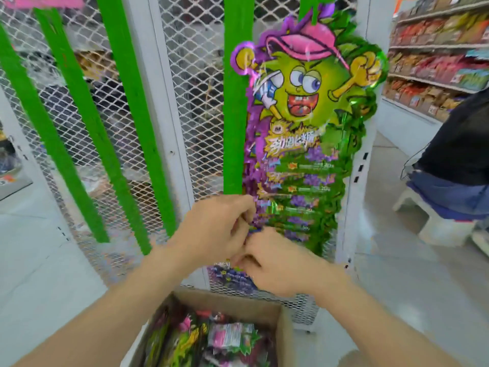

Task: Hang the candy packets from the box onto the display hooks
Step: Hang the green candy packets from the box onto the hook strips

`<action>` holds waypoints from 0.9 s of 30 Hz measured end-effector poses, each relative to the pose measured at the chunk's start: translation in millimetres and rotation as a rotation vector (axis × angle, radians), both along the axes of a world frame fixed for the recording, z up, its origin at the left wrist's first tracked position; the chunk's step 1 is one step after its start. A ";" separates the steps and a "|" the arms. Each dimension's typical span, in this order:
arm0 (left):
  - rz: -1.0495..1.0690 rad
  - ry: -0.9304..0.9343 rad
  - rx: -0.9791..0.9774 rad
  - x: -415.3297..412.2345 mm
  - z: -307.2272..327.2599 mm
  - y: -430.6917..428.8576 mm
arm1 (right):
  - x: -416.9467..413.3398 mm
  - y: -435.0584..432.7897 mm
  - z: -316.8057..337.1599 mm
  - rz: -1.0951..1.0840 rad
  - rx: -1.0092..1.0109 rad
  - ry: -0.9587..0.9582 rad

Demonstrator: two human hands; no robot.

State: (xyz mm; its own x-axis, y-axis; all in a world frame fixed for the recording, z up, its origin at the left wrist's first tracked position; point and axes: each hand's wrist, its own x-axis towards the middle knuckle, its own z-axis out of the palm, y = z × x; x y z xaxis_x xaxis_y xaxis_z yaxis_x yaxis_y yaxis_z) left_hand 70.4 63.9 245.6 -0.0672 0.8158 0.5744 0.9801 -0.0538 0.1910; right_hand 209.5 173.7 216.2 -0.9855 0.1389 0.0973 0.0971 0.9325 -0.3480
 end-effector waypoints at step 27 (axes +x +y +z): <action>0.216 -0.062 -1.004 19.1 -417.4 -43.9 | 2.2 30.2 -249.1 -0.141 0.035 -0.814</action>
